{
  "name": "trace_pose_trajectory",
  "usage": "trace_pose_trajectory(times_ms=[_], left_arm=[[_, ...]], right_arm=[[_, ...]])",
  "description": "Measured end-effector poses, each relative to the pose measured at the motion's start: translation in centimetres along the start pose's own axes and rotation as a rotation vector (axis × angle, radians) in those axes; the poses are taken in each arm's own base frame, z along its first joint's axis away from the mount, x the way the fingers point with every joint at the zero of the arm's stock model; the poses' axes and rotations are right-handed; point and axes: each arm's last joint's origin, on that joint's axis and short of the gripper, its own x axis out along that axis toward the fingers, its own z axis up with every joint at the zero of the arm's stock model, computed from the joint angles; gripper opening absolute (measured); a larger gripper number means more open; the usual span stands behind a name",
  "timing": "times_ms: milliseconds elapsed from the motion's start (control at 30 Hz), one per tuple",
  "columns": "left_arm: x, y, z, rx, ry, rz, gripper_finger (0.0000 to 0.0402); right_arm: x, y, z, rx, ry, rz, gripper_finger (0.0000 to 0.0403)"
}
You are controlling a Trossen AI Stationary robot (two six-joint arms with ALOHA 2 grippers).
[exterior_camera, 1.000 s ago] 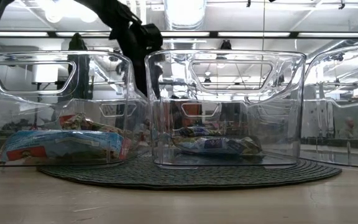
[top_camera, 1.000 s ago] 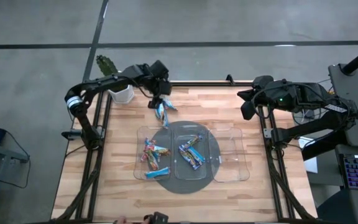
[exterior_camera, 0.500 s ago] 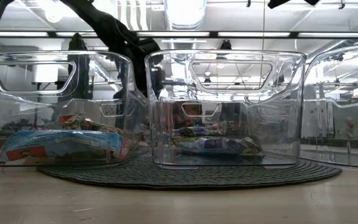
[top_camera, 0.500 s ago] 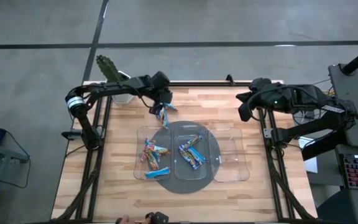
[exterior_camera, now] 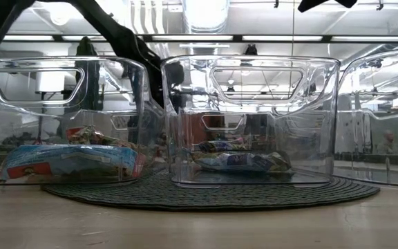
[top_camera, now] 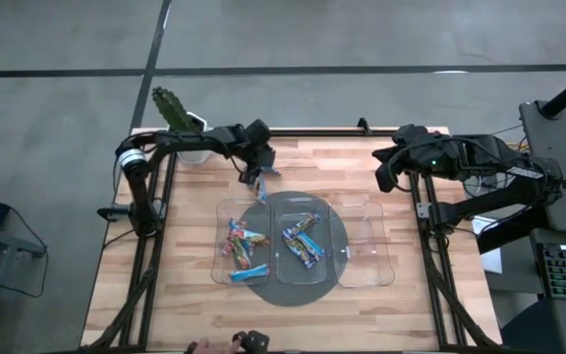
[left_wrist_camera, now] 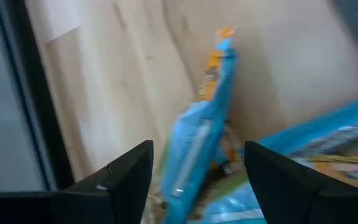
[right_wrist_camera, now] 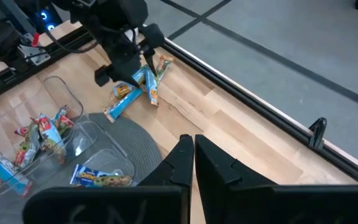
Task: Pick and place Granola Bars by type
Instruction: Put the yellow granola bar into the right transparent bin
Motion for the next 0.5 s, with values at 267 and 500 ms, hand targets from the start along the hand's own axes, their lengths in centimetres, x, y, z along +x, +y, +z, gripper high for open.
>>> trace_pose_trajectory(times_ms=[267, 500], left_arm=[[1.9, 0.8, 0.4, -0.001, 0.089, 0.022, 0.0218], [2.6, 1.6, 1.0, 0.004, 0.143, -0.05, 0.0131]], right_arm=[[0.0, 0.0, 0.0, -0.001, 0.001, 0.0, 0.0008], [0.0, 0.0, 0.0, -0.001, 0.001, 0.0, 0.0008]])
